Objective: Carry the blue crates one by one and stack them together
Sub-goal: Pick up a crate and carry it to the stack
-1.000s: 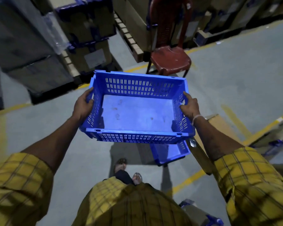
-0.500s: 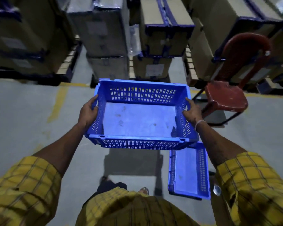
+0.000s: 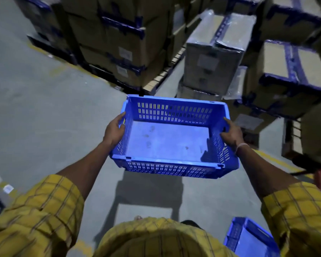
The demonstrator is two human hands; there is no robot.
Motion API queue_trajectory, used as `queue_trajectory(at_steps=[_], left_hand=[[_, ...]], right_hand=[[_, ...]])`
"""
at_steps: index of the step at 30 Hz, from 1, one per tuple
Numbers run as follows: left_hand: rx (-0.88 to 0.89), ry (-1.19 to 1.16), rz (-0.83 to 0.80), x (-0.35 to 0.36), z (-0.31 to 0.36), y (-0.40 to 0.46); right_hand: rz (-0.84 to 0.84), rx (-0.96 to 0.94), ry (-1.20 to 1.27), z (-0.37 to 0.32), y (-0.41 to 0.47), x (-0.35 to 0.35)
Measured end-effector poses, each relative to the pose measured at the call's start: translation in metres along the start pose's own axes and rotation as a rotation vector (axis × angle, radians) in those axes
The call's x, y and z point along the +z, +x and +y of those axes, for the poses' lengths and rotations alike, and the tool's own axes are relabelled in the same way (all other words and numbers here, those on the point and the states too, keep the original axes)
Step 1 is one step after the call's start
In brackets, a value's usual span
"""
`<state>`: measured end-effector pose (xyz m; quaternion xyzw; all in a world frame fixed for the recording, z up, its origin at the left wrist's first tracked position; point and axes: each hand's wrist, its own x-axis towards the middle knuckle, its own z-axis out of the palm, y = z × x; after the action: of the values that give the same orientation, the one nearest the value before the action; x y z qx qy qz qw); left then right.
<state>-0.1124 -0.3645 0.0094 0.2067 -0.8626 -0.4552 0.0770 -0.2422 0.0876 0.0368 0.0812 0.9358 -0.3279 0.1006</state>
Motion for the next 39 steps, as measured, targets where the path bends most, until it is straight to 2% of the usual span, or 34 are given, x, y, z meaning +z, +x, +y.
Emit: queue_trajectory(at_steps=[9,12,17,20,27,30,34,39], left_hand=[[-0.159,-0.050,0.225,-0.110,-0.079,0.056],[-0.202,-0.084,0.294,-0.139,-0.101,0.080],[-0.274,-0.083,0.418,-0.183,-0.133,0.134],[-0.319,-0.085,0.504,-0.214,-0.150,0.165],[-0.413,-0.115,0.697,-0.289,-0.173,0.206],[-0.448,-0.135,0.749,-0.323,-0.193,0.225],[-0.473,-0.163,0.781,-0.371,-0.247,0.256],[-0.497,-0.205,0.807,-0.468,-0.319,0.316]], right_hand=[[-0.185,-0.226,0.088,-0.165,0.108,0.105],[-0.243,-0.261,0.063,-0.230,0.139,0.139],[-0.311,-0.421,-0.065,-0.347,0.200,0.207],[-0.361,-0.511,-0.051,-0.415,0.227,0.242],[-0.504,-0.721,-0.145,-0.572,0.261,0.313],[-0.531,-0.751,-0.170,-0.633,0.273,0.360],[-0.566,-0.780,-0.152,-0.713,0.274,0.428],[-0.597,-0.819,-0.181,-0.818,0.270,0.527]])
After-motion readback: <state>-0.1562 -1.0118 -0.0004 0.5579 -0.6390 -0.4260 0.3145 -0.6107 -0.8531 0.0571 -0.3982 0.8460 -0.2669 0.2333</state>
